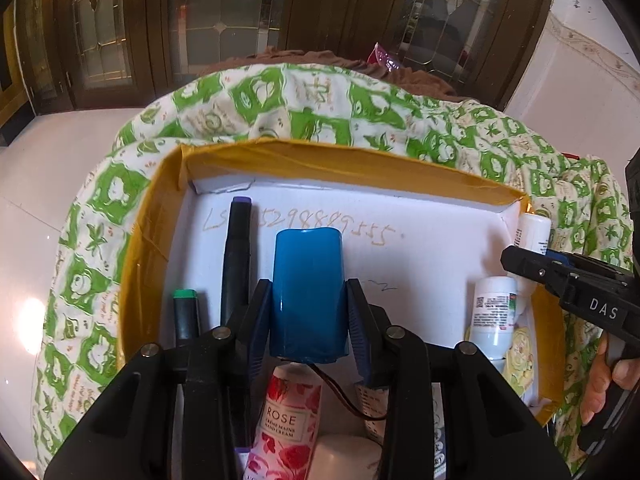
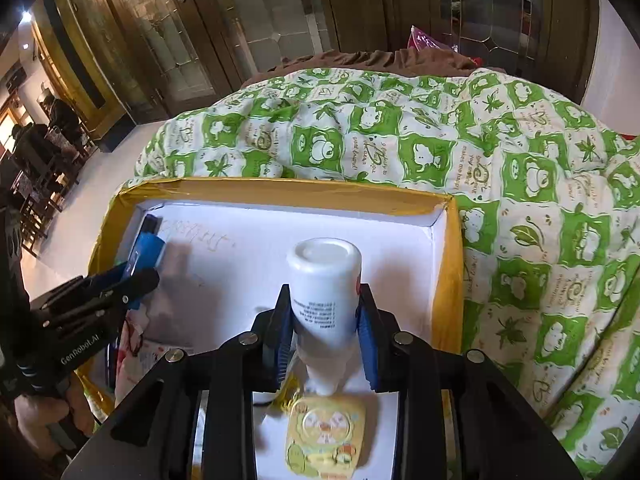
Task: Organize rigid objects
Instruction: 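Lower the blue block and white tube into the tray and open both grippers, then grasp the white USB charger with the left gripper while the right reaches for a black marker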
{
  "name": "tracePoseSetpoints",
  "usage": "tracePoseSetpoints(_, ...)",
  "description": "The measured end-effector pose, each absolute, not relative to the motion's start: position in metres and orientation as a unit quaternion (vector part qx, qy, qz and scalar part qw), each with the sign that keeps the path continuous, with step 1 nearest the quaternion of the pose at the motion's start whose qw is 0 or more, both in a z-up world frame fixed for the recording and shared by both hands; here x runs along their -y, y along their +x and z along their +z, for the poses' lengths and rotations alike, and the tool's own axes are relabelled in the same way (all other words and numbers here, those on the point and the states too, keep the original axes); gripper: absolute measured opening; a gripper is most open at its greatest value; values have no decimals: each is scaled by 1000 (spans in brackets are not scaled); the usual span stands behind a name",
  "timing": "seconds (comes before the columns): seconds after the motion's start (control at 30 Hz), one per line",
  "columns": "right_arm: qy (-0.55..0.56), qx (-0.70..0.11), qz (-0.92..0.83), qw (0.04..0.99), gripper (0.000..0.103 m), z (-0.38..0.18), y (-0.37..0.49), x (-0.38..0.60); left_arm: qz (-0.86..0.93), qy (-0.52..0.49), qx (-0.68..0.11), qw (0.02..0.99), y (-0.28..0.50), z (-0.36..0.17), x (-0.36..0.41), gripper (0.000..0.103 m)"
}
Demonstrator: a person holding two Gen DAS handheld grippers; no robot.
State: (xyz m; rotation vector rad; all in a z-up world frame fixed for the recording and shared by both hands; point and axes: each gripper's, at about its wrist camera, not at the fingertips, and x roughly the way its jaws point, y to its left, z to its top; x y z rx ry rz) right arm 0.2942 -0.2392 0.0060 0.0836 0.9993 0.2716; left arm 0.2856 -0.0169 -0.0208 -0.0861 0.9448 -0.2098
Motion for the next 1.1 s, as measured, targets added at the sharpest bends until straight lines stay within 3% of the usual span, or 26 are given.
tracePoseSetpoints(0.3, 67, -462, 142, 873, 29, 5, 295, 251, -92, -36, -461, 882, 292, -23, 25, 35)
tracePoseSetpoints(0.37, 72, -458, 142, 875, 35, 8, 294, 254, -89, -36, -458, 884, 292, -19, 25, 53)
tracePoseSetpoints(0.5, 81, -449, 142, 879, 41, 14, 283, 259, -89, -43, -441, 892, 282, -2, 19, 57)
tracePoseSetpoints(0.57, 91, -448, 143, 878, 47, 20, 271, 263, -86, -45, -434, 896, 270, 7, 13, 57)
tracePoseSetpoints(0.63, 101, -447, 146, 876, 62, 25, 256, 268, -81, -44, -419, 903, 250, 16, 7, 59)
tracePoseSetpoints(0.7, 108, -451, 153, 872, 71, 30, 240, 273, -89, -46, -403, 910, 219, 20, 0, 65)
tracePoseSetpoints(1.1, 148, -511, 157, 832, 71, 23, 132, 298, -139, -60, -436, 887, 99, 10, -17, 67)
